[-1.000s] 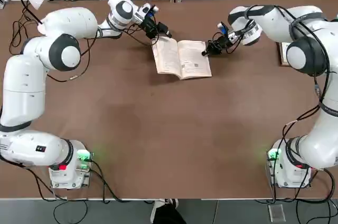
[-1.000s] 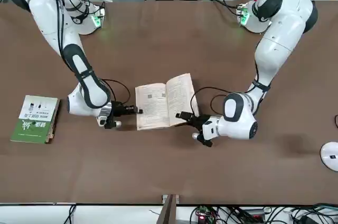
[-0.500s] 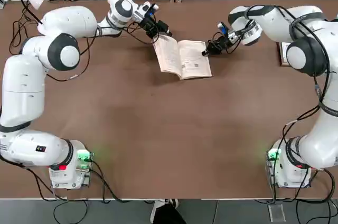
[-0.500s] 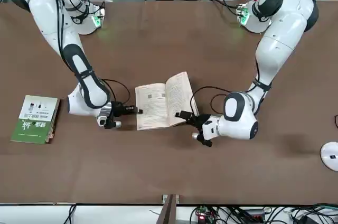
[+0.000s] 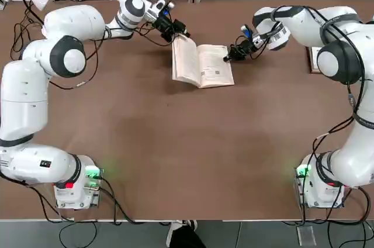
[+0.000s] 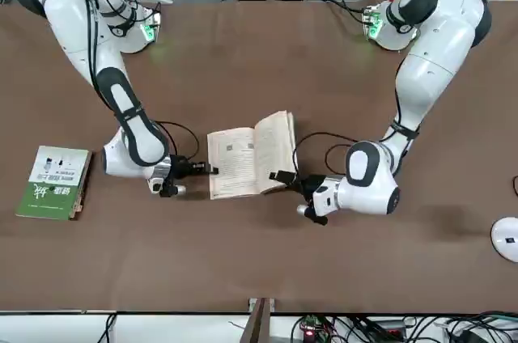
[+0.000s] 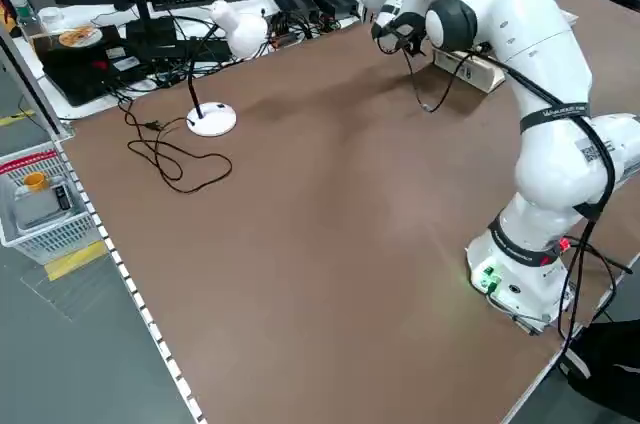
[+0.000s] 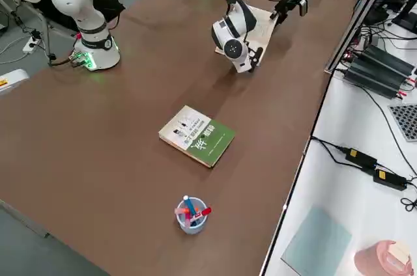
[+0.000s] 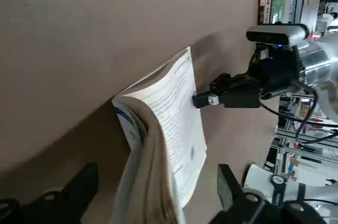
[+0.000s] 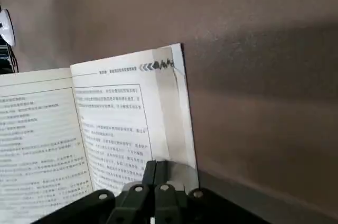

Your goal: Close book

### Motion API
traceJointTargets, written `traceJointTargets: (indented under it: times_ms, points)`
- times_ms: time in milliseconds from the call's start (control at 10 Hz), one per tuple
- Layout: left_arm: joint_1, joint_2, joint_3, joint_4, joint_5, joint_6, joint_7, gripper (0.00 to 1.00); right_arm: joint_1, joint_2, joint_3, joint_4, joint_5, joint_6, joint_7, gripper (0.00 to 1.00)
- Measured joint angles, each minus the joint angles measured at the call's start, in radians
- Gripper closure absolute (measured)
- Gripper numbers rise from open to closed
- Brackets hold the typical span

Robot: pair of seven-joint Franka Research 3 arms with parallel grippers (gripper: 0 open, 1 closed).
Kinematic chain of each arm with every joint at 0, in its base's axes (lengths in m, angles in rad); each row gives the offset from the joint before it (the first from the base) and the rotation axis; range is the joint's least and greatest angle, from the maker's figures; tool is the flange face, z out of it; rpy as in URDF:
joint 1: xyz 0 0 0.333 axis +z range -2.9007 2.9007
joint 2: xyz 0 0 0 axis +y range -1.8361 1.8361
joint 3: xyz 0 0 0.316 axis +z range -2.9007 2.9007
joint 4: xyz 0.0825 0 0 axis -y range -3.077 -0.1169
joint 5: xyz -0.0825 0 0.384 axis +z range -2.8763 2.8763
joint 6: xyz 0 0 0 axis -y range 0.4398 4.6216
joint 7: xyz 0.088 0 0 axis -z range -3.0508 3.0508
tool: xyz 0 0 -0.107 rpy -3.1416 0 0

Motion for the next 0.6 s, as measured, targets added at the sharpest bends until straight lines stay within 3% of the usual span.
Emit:
traceJointTargets:
  times_ms: [600]
  points:
    - [0.033,-0.004,-0.056,0.001,0.000,-0.013,-0.074,0.01,0.000,0.000,0.000,0.000,0.000,0.000,0.000,0.98]
